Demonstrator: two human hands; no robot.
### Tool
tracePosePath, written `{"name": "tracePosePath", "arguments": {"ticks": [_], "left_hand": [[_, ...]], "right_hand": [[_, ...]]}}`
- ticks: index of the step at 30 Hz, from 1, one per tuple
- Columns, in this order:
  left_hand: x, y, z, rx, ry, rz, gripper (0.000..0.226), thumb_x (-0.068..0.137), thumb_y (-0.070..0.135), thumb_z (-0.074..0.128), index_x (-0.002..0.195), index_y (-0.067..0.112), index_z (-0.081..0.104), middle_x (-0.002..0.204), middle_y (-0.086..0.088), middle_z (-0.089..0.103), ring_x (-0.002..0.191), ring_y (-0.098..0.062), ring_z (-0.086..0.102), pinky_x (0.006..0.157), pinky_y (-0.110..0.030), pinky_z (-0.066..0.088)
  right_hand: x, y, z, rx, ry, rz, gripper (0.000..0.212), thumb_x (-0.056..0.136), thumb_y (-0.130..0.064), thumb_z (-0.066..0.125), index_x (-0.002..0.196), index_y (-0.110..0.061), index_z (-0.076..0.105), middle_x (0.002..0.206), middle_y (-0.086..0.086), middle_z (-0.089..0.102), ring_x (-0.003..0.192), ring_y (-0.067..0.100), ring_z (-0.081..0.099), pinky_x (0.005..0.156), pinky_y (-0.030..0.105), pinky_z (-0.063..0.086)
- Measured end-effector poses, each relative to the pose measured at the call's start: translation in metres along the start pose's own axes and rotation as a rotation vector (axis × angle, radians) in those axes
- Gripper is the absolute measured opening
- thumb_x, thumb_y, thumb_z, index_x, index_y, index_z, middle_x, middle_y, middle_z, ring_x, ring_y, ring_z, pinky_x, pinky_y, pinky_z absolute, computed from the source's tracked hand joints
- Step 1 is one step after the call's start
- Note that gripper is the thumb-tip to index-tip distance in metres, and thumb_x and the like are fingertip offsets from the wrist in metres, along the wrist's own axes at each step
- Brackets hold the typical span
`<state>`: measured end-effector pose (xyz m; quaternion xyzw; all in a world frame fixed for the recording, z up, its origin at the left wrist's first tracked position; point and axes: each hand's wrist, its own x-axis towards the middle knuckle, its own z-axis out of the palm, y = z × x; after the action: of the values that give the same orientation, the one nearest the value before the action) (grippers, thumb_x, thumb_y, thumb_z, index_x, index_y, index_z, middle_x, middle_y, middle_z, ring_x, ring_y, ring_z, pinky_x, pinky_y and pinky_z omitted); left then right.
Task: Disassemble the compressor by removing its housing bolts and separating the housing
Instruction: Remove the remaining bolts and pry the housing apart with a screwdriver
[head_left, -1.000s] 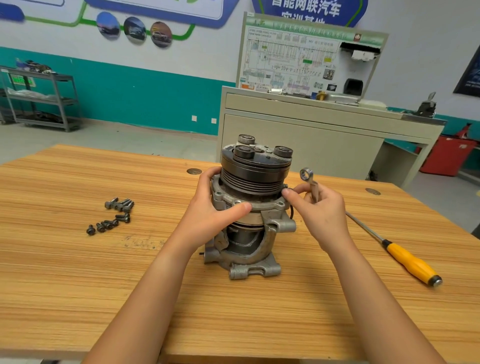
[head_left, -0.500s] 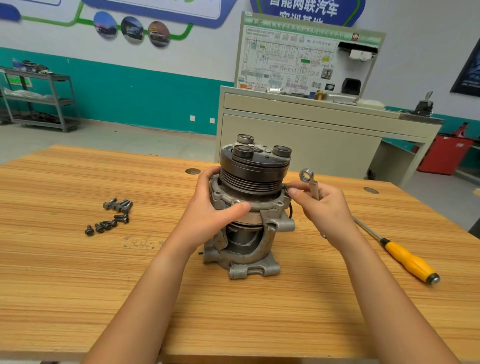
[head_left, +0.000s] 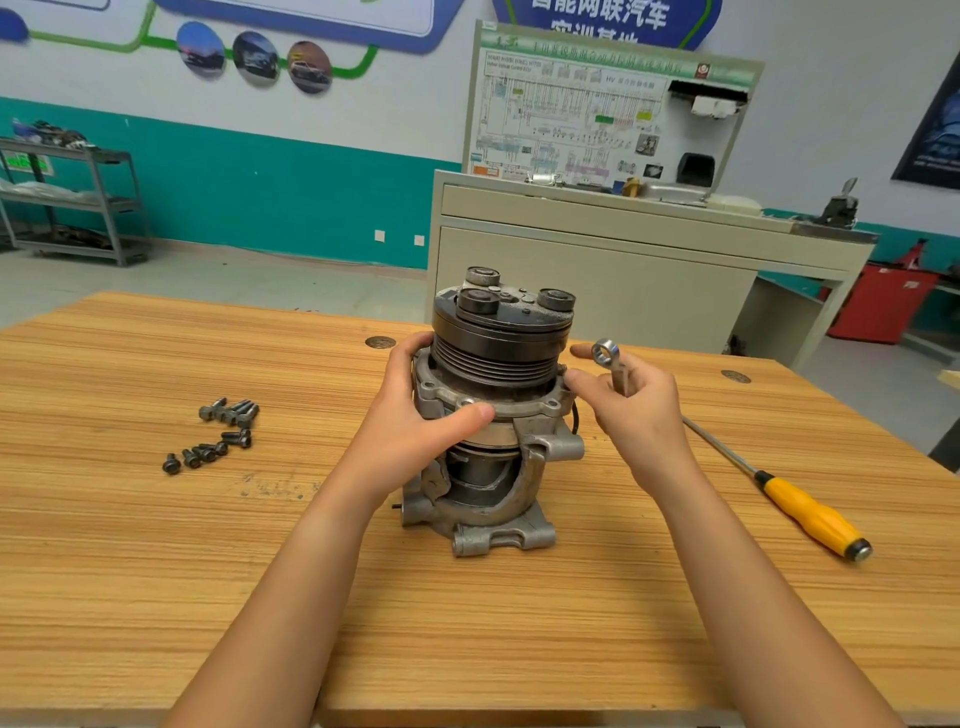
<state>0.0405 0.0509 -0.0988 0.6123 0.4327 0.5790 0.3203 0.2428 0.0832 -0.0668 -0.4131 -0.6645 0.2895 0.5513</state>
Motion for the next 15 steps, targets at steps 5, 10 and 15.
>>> {"name": "tracePosePath", "arguments": {"ticks": [5, 10, 15], "left_hand": [[0.0, -0.001, 0.0, -0.002, 0.001, 0.001, 0.064, 0.072, 0.029, 0.077, 0.108, 0.058, 0.032, 0.109, 0.036, 0.043, 0.091, 0.031, 0.044, 0.067, 0.005, 0.037], [-0.001, -0.002, 0.0, 0.01, 0.003, -0.008, 0.065, 0.072, 0.031, 0.077, 0.107, 0.061, 0.031, 0.109, 0.038, 0.042, 0.09, 0.031, 0.044, 0.067, 0.005, 0.038], [0.0, -0.002, 0.0, 0.014, 0.004, -0.011, 0.065, 0.073, 0.029, 0.076, 0.108, 0.059, 0.031, 0.111, 0.034, 0.044, 0.092, 0.028, 0.046, 0.068, 0.003, 0.04]], "right_hand": [[0.002, 0.0, -0.004, -0.096, 0.021, 0.01, 0.013, 0.078, -0.025, 0.071, 0.07, -0.019, 0.062, 0.043, -0.014, 0.038, 0.042, 0.0, 0.032, 0.047, 0.015, 0.033], [0.006, -0.007, -0.009, -0.115, -0.076, -0.016, 0.01, 0.082, -0.021, 0.067, 0.075, -0.029, 0.066, 0.052, -0.005, 0.041, 0.051, 0.005, 0.04, 0.057, 0.02, 0.041], [0.004, -0.002, -0.008, -0.201, -0.043, 0.003, 0.018, 0.073, -0.034, 0.073, 0.07, -0.022, 0.06, 0.04, -0.016, 0.04, 0.04, -0.002, 0.037, 0.047, 0.016, 0.032]]}}
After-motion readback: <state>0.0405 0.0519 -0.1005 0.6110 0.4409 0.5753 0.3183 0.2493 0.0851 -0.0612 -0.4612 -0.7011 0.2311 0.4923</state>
